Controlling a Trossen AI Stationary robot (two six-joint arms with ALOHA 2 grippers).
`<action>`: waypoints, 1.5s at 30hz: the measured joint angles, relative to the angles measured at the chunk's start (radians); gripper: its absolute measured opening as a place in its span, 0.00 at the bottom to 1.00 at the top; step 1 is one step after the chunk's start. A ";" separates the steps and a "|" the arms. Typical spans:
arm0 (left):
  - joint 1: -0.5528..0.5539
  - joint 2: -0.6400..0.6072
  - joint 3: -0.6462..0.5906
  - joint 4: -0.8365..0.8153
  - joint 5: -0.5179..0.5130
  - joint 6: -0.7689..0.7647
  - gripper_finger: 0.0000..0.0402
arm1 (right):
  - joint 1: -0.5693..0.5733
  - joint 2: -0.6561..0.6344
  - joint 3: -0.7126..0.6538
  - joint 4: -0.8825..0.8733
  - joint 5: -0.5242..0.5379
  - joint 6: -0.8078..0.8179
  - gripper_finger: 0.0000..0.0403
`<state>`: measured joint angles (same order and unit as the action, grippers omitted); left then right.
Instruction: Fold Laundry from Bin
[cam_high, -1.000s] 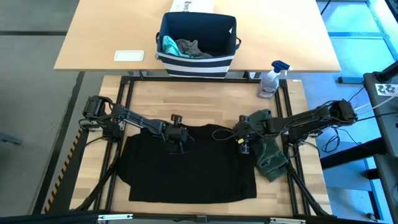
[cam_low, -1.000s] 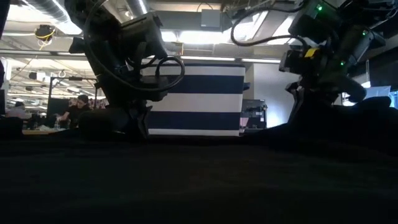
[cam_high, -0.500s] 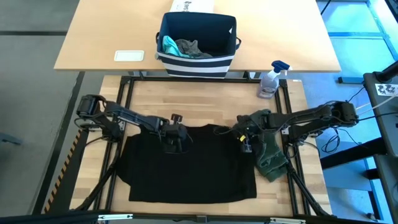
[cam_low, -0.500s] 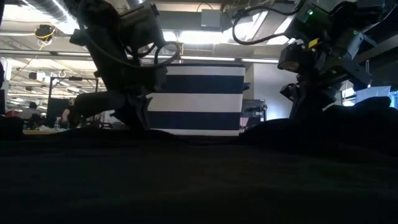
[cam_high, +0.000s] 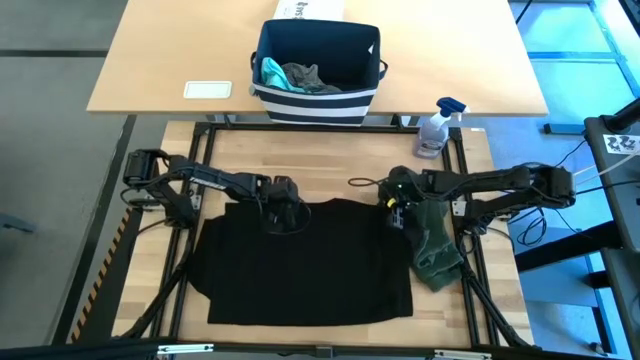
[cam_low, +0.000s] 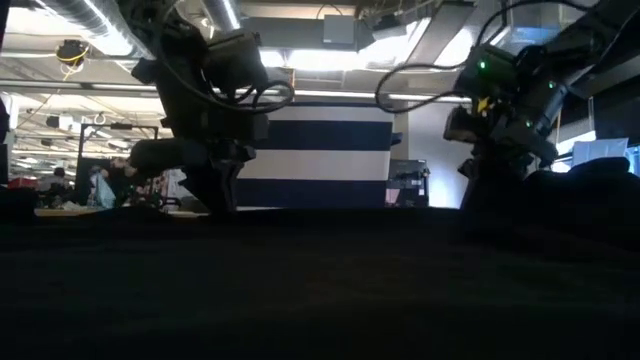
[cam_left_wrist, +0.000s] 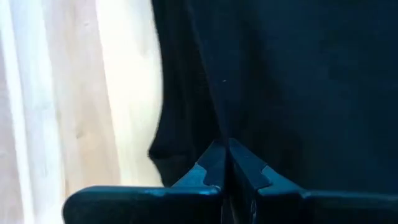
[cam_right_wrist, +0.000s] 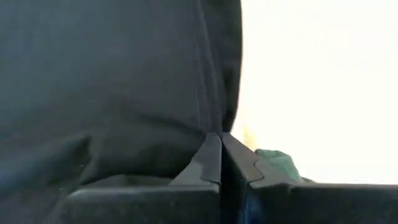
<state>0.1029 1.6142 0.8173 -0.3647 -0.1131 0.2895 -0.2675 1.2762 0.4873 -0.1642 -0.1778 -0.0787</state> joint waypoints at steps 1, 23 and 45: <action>0.011 0.000 0.000 0.002 0.000 0.002 0.00 | -0.012 0.000 -0.013 0.012 0.000 0.004 0.00; 0.062 -0.004 0.000 -0.047 -0.245 0.060 0.21 | -0.034 0.002 -0.057 0.007 0.239 0.043 0.20; -0.147 -0.184 0.089 0.021 -0.316 0.009 0.22 | -0.009 -0.257 0.137 -0.341 0.193 0.107 0.28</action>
<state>-0.0438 1.4302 0.9062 -0.3441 -0.4288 0.2982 -0.2766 1.0193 0.6239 -0.5048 0.0150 0.0284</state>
